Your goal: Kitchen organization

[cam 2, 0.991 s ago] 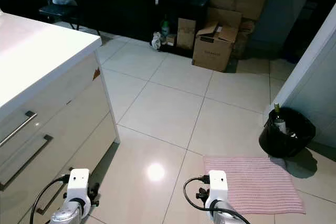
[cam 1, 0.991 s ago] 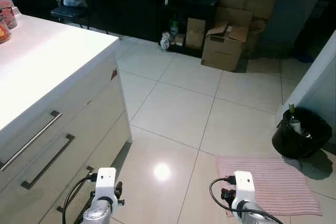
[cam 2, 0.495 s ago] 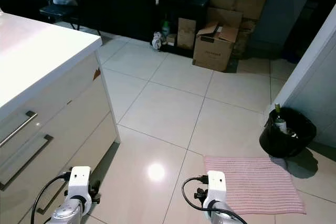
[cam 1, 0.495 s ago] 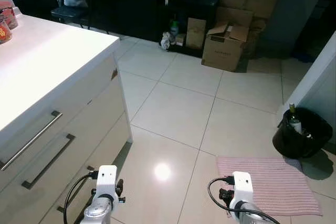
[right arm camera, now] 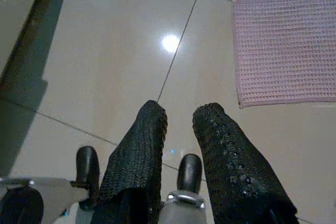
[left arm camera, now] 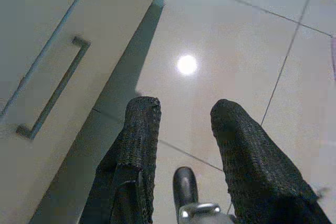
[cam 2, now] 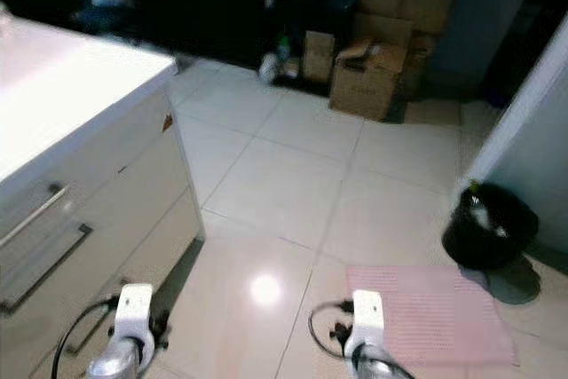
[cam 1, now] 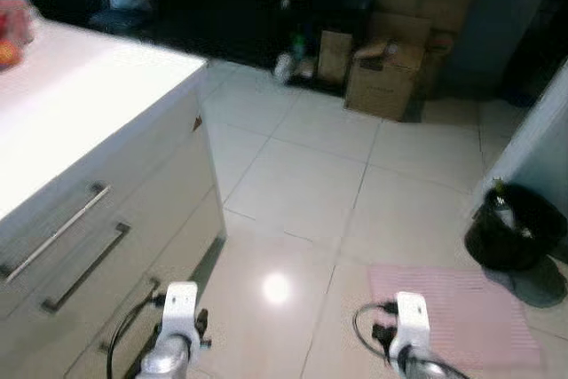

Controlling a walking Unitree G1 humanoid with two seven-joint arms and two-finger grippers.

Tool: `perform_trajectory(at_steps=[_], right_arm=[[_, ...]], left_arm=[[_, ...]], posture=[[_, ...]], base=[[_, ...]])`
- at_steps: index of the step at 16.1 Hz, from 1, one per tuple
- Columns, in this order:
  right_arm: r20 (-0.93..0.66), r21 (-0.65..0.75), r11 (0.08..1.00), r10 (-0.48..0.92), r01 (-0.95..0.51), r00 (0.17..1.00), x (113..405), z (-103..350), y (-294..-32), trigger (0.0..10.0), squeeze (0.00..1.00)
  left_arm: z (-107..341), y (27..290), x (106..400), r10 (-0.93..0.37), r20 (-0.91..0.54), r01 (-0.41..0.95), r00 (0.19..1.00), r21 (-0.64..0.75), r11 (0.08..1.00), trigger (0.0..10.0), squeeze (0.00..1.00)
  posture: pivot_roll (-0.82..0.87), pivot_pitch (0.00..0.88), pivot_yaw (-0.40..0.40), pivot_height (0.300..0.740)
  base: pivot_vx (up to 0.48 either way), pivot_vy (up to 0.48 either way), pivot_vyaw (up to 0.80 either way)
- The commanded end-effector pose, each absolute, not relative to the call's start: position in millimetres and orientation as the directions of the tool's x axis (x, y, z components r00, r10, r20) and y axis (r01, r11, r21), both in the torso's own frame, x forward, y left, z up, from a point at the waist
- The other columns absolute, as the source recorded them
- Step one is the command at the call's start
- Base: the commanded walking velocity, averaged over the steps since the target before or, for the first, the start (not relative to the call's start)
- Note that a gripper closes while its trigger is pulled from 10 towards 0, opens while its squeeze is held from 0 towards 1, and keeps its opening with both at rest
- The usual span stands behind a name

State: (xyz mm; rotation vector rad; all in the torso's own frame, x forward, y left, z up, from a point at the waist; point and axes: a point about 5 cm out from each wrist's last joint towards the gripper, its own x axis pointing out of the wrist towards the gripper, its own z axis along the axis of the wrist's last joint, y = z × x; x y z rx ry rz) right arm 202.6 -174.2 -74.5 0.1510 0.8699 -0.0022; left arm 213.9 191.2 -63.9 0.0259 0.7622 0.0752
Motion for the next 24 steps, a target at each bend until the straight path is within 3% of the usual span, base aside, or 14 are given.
perform_trajectory(at_steps=[1, 24], right_arm=[[-0.764, 0.121, 0.989, 0.042, 0.079, 0.643, 201.6, -75.2, -175.0, 10.0, 0.0], [-0.773, 0.135, 0.989, 0.066, 0.061, 0.631, 194.8, -78.7, -172.3, 10.0, 0.0]], left_arm=[[-66.2, 193.5, 210.2, 0.081, -0.705, -0.064, 0.705, 0.051, 0.997, 10.0, 0.0], [-70.9, 194.5, 201.8, 0.098, -0.72, -0.104, 0.687, 0.037, 0.994, 10.0, 0.0]], posture=[[0.16, 0.0, 0.005, 0.74], [0.15, 0.0, -0.004, 0.74]], base=[[0.0, 0.0, 0.8], [0.0, 0.0, 0.8]])
